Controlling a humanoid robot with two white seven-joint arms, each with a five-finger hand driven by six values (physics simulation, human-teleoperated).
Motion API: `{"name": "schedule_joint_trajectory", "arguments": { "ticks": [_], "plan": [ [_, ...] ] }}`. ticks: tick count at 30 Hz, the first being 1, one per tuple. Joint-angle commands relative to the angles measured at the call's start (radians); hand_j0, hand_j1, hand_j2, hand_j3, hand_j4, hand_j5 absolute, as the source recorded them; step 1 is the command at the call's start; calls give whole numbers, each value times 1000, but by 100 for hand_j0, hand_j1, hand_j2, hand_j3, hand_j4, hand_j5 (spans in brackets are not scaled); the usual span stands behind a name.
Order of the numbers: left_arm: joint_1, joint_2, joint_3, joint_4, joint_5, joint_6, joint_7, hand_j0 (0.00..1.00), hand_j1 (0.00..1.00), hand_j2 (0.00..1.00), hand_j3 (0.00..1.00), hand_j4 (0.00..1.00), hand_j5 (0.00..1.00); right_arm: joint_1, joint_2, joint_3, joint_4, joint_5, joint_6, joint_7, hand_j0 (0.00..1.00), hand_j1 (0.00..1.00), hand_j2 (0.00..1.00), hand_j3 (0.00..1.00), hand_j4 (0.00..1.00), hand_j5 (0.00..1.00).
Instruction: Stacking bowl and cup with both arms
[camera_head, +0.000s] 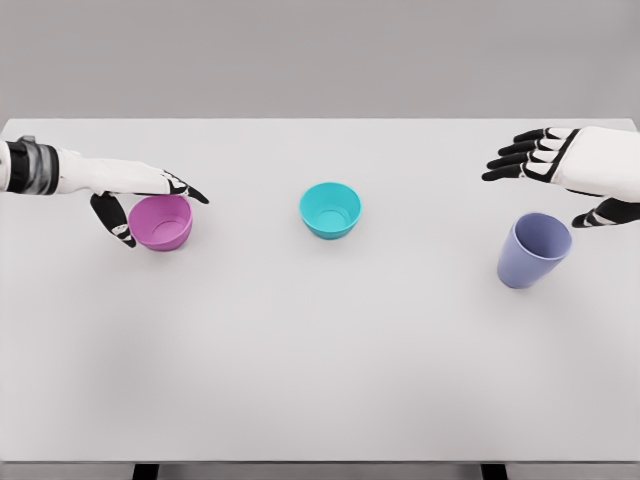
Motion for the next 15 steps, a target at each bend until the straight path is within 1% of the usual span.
{"name": "schedule_joint_trajectory", "arguments": {
  "ticks": [1,9,15],
  "plan": [
    [0,-4,2,5,3,2,0,100,100,100,100,100,100,0,-1,0,0,-6,3,0,100,100,100,100,100,100],
    [5,-4,0,5,3,2,0,100,100,100,100,100,100,-9,2,-3,0,-6,3,0,100,100,100,100,100,100],
    [12,-4,0,6,3,2,0,100,100,100,100,100,100,-3,4,-2,0,-6,3,0,100,100,100,100,100,100]
  ]
}}
